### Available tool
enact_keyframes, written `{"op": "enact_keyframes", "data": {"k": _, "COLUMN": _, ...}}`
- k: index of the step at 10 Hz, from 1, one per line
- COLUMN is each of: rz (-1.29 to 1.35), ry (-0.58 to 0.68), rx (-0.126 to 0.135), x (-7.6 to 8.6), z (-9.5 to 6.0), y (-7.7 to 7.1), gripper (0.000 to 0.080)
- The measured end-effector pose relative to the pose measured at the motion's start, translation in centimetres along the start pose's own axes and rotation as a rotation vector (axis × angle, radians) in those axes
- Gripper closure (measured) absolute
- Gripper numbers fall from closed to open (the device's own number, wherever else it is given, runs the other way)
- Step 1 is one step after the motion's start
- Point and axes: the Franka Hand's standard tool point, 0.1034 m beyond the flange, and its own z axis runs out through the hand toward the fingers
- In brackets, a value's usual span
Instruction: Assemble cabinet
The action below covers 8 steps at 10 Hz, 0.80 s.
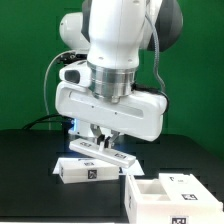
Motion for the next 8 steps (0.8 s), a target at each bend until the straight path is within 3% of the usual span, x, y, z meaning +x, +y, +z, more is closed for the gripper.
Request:
{"op": "enact_keyframes", "data": {"k": 4, "rz": 0.52, "ry": -0.029, "rx": 0.12, "x": -2.1, "z": -0.9, "y": 0.9, "gripper": 0.0737}}
{"op": "enact_keyframes", "data": {"k": 5, "rz": 0.633, "ry": -0.047, "rx": 0.166, "x": -2.4, "z": -0.8, "y": 0.9, "gripper": 0.0737}}
{"op": "enact_keyframes", "data": {"k": 8, "rz": 0.815, "ry": -0.066, "rx": 0.172, "x": -2.8, "z": -0.6, "y": 0.5, "gripper": 0.0737}}
